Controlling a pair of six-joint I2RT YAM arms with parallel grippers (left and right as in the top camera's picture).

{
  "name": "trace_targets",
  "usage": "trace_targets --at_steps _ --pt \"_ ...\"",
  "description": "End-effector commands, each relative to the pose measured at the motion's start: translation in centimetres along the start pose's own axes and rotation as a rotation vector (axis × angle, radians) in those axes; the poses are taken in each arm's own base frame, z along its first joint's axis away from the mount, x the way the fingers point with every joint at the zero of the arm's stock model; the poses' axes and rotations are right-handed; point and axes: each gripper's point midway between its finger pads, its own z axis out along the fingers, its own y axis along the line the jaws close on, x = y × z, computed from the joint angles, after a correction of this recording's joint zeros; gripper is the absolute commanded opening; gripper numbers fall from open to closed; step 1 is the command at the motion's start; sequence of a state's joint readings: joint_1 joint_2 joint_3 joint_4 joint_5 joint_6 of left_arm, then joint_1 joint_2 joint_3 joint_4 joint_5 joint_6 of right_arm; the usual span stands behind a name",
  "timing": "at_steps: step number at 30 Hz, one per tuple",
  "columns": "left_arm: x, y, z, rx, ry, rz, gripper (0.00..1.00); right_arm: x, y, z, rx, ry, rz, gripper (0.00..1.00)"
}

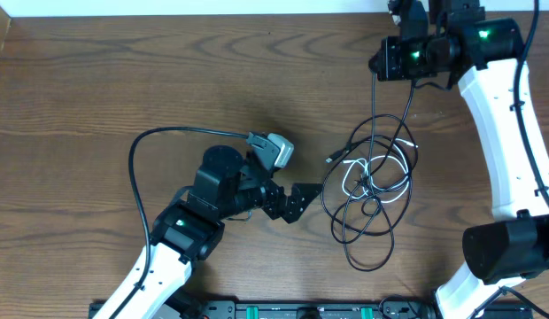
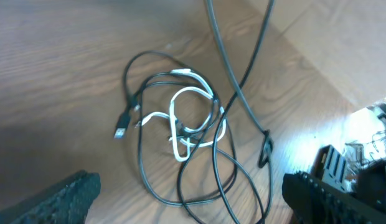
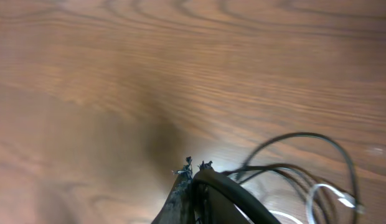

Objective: Untangle cables

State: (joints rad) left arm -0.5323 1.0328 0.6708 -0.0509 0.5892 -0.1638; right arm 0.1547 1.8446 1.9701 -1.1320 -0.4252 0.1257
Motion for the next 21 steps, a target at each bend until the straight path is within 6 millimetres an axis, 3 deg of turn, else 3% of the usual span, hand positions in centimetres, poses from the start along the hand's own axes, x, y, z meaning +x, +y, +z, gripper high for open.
trace_targets --at_steps 1,6,14,21 --pt "-0.8 -2.4 0.5 0.093 -0.012 0.074 0.98 -1.0 3.6 -2.3 -0.170 -0.032 -0.017 0.01" --pt "-1.0 -4.3 2.6 0.154 -0.030 0.132 0.98 -1.0 6.2 -4.0 -0.291 -0.025 -0.024 0.01" --pt "-0.6 -5.8 6.5 0.206 -0.047 0.128 0.98 -0.2 6.2 -4.1 -0.287 0.006 -0.005 0.01" --pt "0.0 -5.4 10.4 0.167 -0.079 0.021 0.98 0.1 6.3 -4.1 -0.290 0.017 0.007 0.01"
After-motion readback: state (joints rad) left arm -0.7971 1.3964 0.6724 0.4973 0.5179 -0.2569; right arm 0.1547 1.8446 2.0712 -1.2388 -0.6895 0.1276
